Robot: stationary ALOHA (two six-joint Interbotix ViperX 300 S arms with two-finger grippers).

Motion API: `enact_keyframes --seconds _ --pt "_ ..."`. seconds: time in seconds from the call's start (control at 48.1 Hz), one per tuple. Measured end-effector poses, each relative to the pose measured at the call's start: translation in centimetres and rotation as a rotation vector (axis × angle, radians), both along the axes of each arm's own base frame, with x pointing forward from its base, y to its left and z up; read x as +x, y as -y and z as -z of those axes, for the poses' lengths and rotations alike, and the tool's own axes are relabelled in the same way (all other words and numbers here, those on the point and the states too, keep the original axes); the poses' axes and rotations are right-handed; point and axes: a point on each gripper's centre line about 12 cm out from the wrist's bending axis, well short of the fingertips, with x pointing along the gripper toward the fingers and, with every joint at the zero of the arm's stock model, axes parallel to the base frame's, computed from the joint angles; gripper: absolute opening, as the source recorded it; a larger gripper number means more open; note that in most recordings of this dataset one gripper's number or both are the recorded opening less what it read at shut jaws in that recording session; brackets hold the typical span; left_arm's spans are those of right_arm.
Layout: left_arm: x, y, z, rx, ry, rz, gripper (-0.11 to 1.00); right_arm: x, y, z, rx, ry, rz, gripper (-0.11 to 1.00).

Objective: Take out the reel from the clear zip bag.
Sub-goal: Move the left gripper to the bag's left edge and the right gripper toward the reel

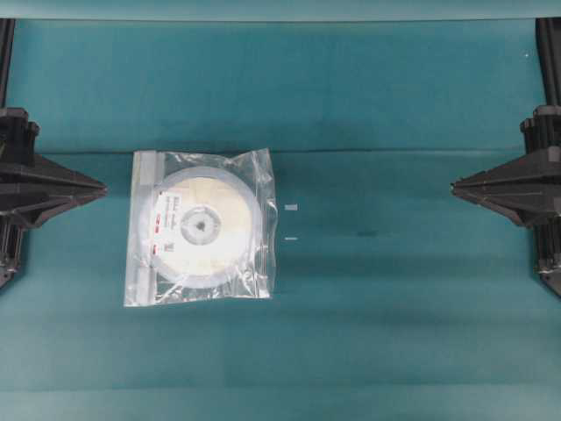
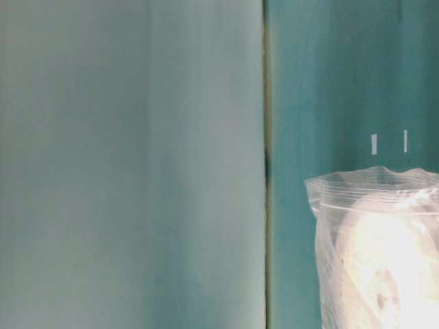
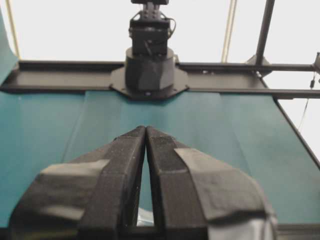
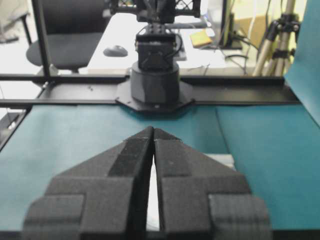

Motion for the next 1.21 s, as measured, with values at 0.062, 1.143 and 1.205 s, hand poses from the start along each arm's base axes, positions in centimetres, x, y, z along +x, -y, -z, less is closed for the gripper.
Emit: enact_keyframes --seconds 0.062,1.143,1.205 --pt "0.2 0.0 0.2 -0.015 -0.012 0.001 0.09 0.1 0.1 0.1 0.008 -0.006 0.003 0.1" --pt "2.1 -1.9 9.2 -0.907 -0.404 -0.229 0.09 11.9 1.9 8.4 0.433 -0.522 0.15 0.0" --pt "1.7 -1.9 10.2 -0.935 -0.426 -0.245 0.21 12.6 2.0 8.9 0.443 -0.544 0.156 0.0"
